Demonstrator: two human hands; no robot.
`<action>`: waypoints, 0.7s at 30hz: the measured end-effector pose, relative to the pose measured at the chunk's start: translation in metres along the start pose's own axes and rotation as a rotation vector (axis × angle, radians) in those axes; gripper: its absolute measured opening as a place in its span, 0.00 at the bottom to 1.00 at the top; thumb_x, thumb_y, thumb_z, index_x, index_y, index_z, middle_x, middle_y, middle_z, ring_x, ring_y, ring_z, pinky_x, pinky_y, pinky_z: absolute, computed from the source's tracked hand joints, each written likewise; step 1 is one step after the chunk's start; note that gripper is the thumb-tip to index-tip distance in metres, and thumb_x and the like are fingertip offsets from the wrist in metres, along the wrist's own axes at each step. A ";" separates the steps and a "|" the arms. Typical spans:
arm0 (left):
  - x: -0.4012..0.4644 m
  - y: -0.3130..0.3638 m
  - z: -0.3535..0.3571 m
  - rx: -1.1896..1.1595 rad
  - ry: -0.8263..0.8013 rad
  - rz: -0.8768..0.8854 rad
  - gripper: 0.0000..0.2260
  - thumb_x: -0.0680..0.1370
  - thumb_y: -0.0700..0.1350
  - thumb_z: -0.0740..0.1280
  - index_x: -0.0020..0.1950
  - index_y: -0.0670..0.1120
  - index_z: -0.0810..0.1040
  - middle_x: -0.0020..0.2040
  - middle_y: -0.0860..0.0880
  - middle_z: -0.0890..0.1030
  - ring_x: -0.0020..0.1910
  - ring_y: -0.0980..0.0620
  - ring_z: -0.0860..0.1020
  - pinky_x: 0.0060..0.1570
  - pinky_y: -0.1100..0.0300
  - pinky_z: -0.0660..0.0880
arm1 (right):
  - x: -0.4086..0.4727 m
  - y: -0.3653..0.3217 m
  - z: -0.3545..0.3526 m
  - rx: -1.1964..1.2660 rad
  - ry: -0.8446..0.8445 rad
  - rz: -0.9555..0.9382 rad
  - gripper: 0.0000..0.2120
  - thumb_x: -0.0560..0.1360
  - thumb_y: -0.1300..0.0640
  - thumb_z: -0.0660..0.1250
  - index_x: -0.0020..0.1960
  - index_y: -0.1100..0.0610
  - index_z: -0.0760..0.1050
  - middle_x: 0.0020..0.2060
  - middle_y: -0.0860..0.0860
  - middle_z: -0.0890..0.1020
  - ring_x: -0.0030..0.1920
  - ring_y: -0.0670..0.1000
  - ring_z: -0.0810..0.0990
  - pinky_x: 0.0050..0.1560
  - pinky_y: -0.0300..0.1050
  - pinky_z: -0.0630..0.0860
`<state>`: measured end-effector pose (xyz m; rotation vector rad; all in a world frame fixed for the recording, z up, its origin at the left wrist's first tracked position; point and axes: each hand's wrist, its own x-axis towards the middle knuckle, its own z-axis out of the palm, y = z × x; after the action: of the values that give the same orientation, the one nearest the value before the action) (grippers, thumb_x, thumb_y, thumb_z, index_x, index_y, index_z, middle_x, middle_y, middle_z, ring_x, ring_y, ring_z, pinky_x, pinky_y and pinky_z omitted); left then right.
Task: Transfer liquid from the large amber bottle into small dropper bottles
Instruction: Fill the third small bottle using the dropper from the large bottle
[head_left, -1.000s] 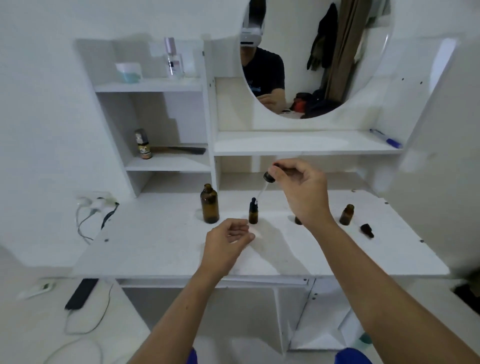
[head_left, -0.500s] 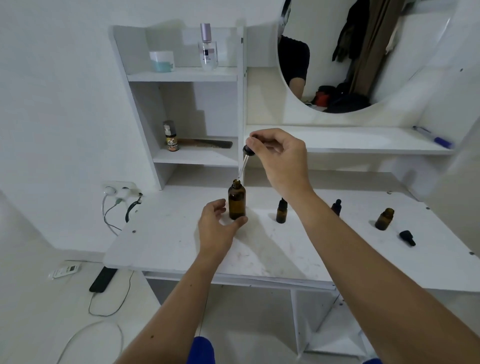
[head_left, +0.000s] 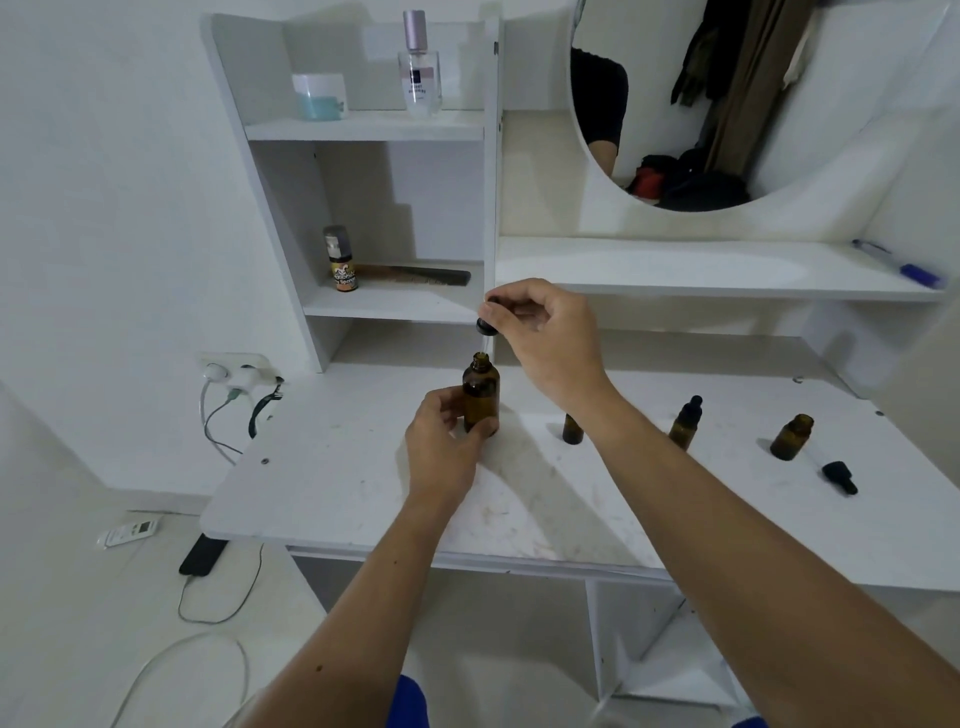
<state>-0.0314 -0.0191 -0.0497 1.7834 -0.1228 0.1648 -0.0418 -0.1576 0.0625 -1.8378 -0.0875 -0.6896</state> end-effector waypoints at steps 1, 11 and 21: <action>0.000 0.000 0.000 -0.003 0.000 0.006 0.23 0.73 0.40 0.80 0.65 0.47 0.78 0.57 0.52 0.83 0.55 0.57 0.79 0.63 0.60 0.77 | -0.001 0.004 0.001 -0.014 -0.008 0.016 0.04 0.77 0.58 0.78 0.52 0.55 0.86 0.46 0.45 0.88 0.48 0.42 0.87 0.55 0.37 0.83; -0.001 -0.003 -0.001 0.034 -0.008 0.023 0.23 0.74 0.42 0.79 0.67 0.48 0.77 0.57 0.56 0.81 0.57 0.57 0.79 0.60 0.66 0.74 | -0.016 0.024 0.012 -0.089 -0.066 0.093 0.06 0.78 0.56 0.77 0.55 0.55 0.87 0.48 0.45 0.88 0.50 0.41 0.86 0.56 0.36 0.83; -0.006 -0.003 -0.001 0.050 -0.018 0.011 0.30 0.72 0.45 0.81 0.72 0.47 0.74 0.65 0.52 0.80 0.62 0.53 0.79 0.67 0.57 0.76 | -0.025 0.015 -0.003 -0.043 -0.019 0.096 0.12 0.77 0.56 0.78 0.59 0.54 0.84 0.50 0.46 0.87 0.52 0.44 0.86 0.60 0.43 0.84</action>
<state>-0.0367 -0.0174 -0.0535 1.8346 -0.1420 0.1612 -0.0574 -0.1591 0.0383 -1.8774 0.0034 -0.6113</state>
